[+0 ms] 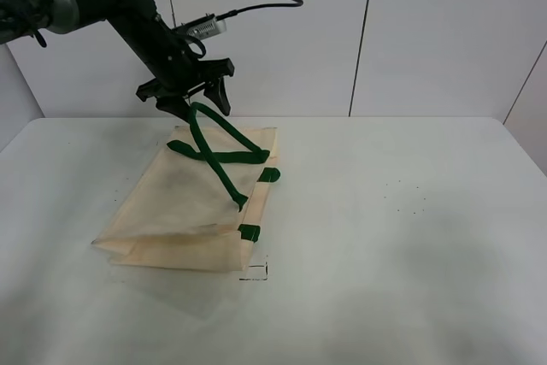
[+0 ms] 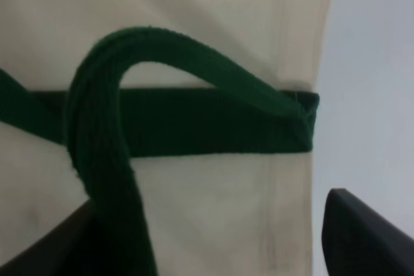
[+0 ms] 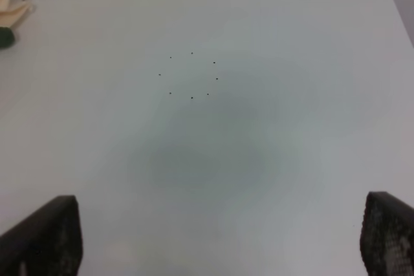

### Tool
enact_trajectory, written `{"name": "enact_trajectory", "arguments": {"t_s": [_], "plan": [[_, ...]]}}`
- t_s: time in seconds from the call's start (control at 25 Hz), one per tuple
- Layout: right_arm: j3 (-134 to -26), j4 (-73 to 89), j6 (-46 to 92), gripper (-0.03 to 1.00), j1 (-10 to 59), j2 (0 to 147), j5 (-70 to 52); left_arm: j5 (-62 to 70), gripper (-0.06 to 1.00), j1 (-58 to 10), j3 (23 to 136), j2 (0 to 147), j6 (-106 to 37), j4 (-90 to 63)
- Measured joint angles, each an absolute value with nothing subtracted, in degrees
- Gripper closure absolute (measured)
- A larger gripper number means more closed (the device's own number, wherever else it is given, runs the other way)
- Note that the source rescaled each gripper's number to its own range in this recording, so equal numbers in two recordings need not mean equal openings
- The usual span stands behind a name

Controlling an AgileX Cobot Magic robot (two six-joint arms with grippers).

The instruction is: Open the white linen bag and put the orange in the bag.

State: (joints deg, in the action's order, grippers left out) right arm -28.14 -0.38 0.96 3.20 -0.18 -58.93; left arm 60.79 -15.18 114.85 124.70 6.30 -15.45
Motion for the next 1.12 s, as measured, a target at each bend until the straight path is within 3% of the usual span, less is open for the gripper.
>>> {"name": "enact_trajectory", "arguments": {"t_s": [0.32,0.56,1.12], "plan": [[-28.14,-0.38,0.96,0.02,3.20,-0.18,-58.93,61.02,0.05,-15.09,114.85,124.74,8.00,-0.76],[-28.14,-0.38,0.94,0.02,3.20,-0.18,-58.93,62.42,0.05,-13.39,114.85,124.74,8.33,0.66],[-28.14,-0.38,0.94,0.02,3.20,-0.18,-58.93,67.90,0.05,0.15,114.85,124.74,6.96,1.80]]}}
